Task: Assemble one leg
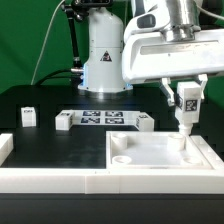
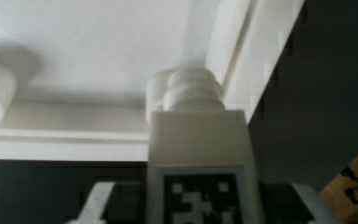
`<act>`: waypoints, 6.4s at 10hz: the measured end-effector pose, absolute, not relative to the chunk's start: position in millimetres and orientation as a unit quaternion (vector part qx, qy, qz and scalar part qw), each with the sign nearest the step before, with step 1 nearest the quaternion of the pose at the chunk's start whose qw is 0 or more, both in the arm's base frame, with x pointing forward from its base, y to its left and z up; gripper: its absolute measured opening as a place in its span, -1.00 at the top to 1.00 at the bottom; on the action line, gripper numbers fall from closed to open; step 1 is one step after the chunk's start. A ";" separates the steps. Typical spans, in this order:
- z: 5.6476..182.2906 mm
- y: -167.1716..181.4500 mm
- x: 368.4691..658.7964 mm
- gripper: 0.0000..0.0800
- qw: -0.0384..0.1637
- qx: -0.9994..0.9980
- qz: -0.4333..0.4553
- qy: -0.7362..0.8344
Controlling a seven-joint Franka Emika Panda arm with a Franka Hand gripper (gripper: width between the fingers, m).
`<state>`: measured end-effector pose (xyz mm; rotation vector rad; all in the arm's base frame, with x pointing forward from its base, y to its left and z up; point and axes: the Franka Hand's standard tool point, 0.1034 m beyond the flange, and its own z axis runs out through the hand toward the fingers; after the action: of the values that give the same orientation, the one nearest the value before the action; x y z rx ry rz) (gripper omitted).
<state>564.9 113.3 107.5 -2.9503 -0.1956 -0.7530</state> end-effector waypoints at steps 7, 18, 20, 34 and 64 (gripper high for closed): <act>99.5 110.4 605.0 0.28 0.045 -0.964 -0.252 -0.074; 79.6 114.5 606.8 0.28 0.045 -0.962 -0.257 -0.074; 71.9 114.6 605.7 0.28 0.045 -0.963 -0.257 -0.073; 65.8 113.4 608.6 -0.62 0.041 -0.957 -0.278 -0.070; 83.1 109.0 628.6 0.27 0.089 -0.970 0.010 0.225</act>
Offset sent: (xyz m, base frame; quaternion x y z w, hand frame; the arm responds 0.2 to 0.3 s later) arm 0.0426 0.0114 -0.0064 0.0333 -0.0057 -0.0300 0.9990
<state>628.6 109.0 83.1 -2.8870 0.6703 0.0304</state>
